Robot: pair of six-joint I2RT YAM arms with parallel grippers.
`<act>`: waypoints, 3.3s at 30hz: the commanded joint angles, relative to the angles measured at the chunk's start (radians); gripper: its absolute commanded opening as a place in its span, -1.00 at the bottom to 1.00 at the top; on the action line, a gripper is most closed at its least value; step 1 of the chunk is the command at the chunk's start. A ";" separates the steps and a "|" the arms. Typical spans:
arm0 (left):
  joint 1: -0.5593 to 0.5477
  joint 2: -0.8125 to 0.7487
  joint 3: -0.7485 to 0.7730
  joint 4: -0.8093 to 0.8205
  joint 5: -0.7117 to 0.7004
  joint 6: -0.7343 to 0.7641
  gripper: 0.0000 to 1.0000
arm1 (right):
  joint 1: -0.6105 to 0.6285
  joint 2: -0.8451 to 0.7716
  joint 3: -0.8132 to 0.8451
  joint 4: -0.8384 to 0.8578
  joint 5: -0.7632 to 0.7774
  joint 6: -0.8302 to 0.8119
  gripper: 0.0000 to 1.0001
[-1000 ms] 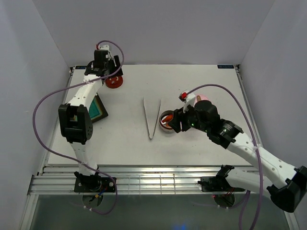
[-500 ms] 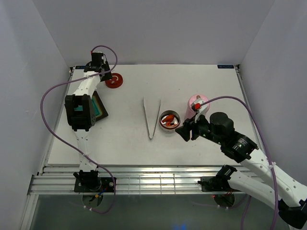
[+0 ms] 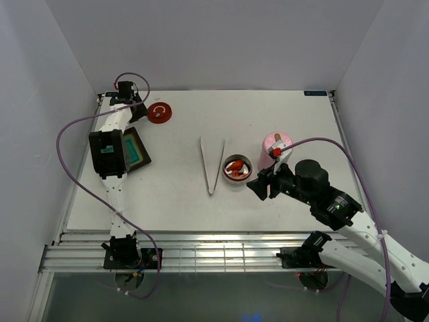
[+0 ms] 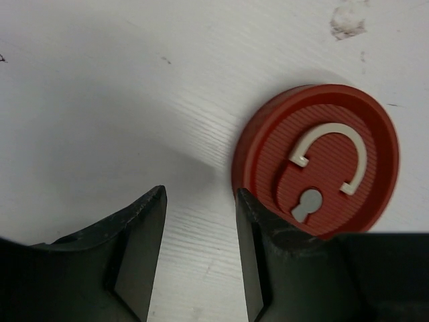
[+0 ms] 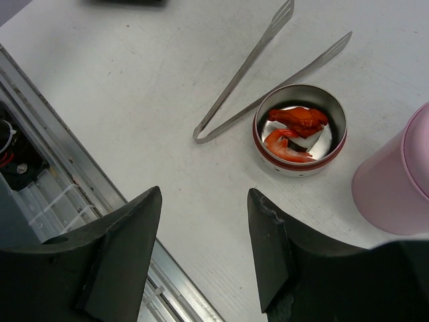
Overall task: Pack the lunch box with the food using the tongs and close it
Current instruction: Move the box lid to the center of the board.
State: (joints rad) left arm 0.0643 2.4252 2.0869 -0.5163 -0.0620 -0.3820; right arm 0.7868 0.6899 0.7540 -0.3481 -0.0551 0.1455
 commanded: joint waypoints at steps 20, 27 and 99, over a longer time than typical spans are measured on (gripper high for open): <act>0.014 -0.074 -0.051 0.144 0.159 -0.043 0.21 | 0.003 -0.006 -0.033 0.037 -0.009 -0.011 0.20; 0.014 -0.060 -0.048 0.159 0.198 -0.084 0.22 | 0.003 -0.010 -0.035 0.040 -0.011 -0.012 0.20; -0.250 -0.454 -0.676 0.130 0.077 -0.149 0.03 | 0.003 -0.194 -0.051 -0.048 -0.095 0.049 0.20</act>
State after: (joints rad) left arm -0.1829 2.0674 1.4452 -0.3836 0.0509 -0.5171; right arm 0.7868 0.5190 0.6891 -0.3813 -0.1387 0.1802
